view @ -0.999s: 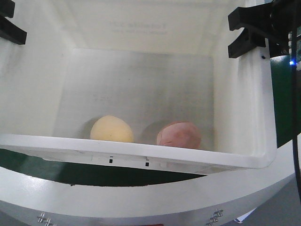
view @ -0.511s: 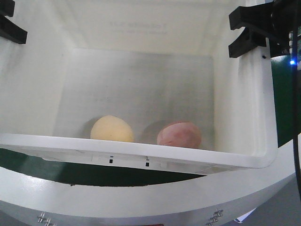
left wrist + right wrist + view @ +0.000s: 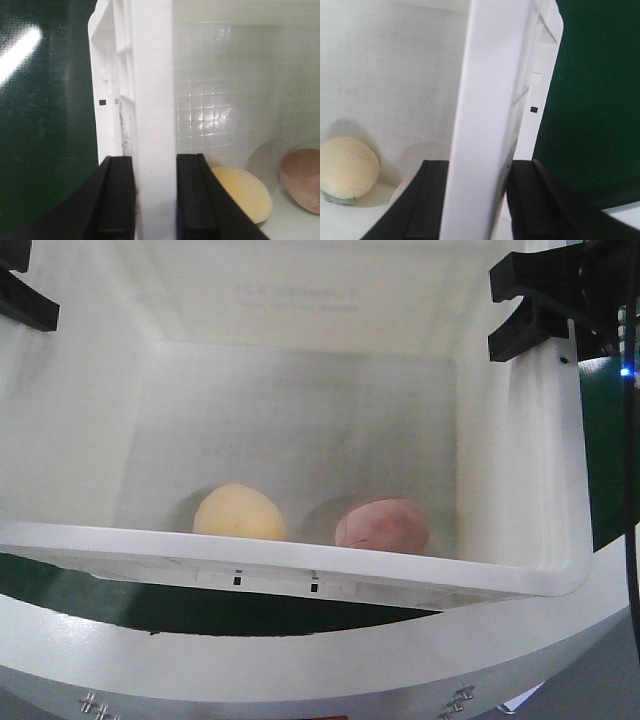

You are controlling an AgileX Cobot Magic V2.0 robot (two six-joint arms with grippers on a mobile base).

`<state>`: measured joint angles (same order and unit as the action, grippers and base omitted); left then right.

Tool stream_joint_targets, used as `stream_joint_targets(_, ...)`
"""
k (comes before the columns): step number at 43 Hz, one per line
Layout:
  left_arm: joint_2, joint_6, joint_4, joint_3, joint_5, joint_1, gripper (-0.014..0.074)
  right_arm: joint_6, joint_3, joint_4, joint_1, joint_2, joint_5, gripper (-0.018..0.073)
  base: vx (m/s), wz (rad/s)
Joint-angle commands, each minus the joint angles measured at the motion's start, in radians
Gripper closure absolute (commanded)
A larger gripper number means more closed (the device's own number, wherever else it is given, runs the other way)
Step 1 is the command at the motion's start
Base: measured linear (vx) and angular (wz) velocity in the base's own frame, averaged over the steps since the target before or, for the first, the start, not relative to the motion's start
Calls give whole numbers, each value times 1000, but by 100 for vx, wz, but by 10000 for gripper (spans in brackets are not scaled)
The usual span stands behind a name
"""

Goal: Place moving items into box and shelve

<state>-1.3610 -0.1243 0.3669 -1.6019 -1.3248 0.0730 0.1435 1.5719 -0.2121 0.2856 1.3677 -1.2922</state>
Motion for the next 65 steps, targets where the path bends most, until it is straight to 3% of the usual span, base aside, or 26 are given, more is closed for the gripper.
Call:
stream_joint_targets(1, 43, 1, 158, -42, 70, 8, 597, -27, 47, -133, 6, -47, 108, 559, 0, 0)
stream_joint_targets(65, 43, 1, 150, -42, 70, 8, 597, -27, 47, -133, 6, -47, 109, 559, 0, 0)
